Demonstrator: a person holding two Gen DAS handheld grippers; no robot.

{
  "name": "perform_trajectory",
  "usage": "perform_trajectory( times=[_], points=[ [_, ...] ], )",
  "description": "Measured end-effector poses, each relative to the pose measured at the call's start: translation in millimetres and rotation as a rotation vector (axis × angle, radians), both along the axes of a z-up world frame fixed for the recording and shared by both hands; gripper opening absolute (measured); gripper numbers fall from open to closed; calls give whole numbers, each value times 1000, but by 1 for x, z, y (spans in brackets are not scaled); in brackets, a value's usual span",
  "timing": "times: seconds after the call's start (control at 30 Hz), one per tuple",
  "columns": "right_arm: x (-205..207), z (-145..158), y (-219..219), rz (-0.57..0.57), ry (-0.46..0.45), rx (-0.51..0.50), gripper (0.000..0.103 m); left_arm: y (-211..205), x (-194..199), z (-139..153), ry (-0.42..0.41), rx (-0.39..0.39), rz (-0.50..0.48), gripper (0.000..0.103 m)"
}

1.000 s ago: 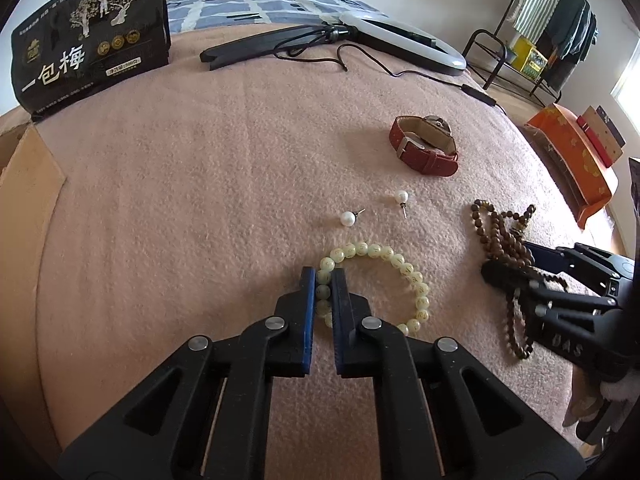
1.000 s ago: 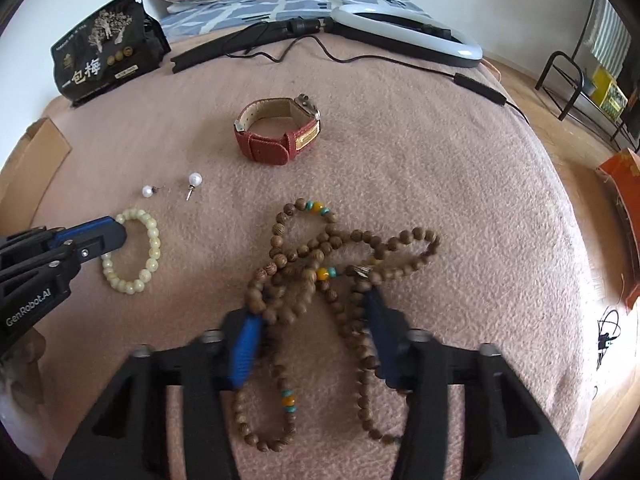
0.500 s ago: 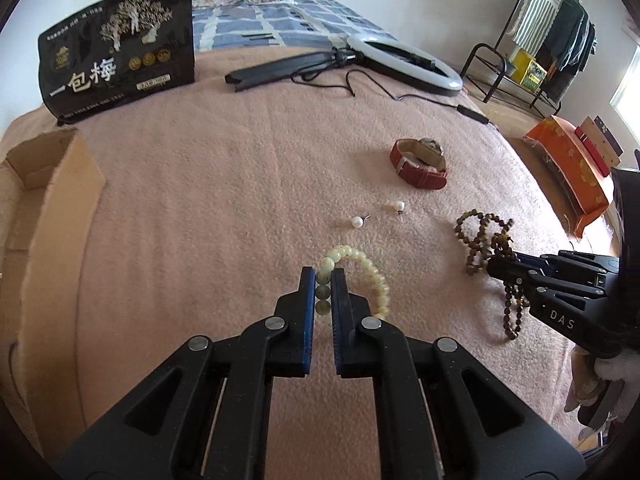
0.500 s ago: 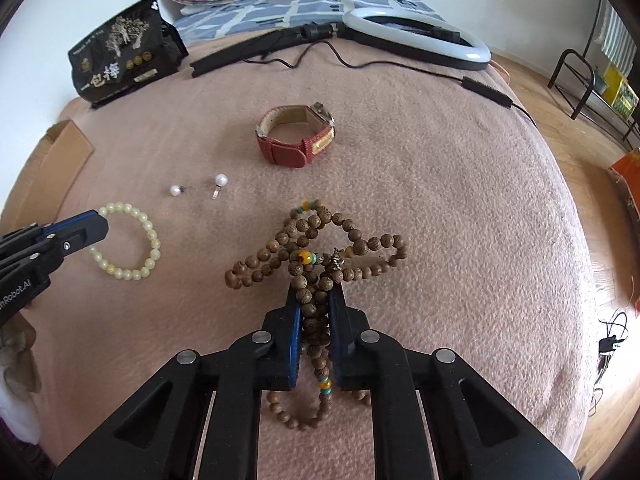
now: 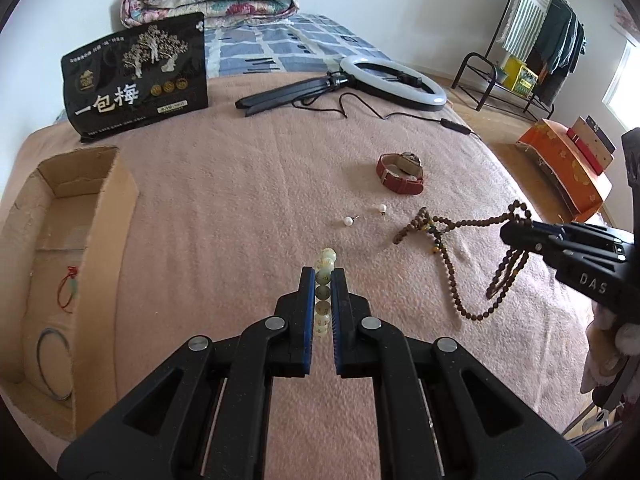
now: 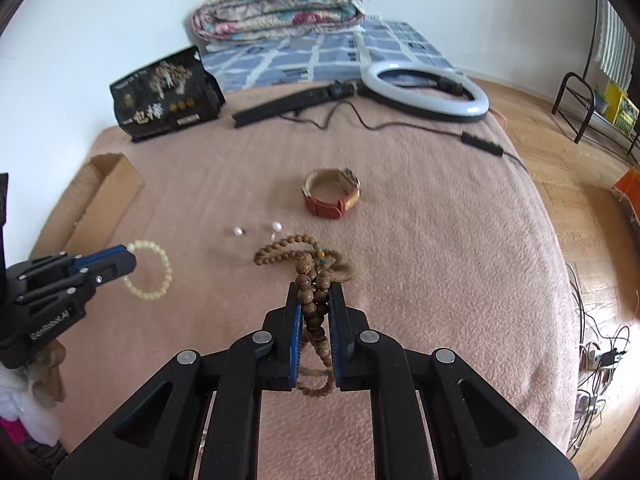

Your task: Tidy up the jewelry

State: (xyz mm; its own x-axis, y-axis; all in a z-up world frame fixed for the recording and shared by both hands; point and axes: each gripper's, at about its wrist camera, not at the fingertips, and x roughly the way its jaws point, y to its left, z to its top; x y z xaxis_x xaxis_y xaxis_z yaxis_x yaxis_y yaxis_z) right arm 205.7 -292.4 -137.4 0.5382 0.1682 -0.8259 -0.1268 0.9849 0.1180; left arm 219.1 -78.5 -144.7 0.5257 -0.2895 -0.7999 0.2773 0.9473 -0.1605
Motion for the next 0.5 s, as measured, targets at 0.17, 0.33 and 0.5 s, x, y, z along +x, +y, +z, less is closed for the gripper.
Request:
perform_trajectory(
  times=[0.17,0.33,0.5],
  points=[
    [-9,23,3,3,-53,12,10,9,-11,19,-26,-13,-4,5],
    [-17,48,10,16,-108,24,10,21,-23,39,-55,-27,0,5],
    [-24,74,23,48,-156,37,10,37,-33,56,-77,-46,15,5]
  ],
)
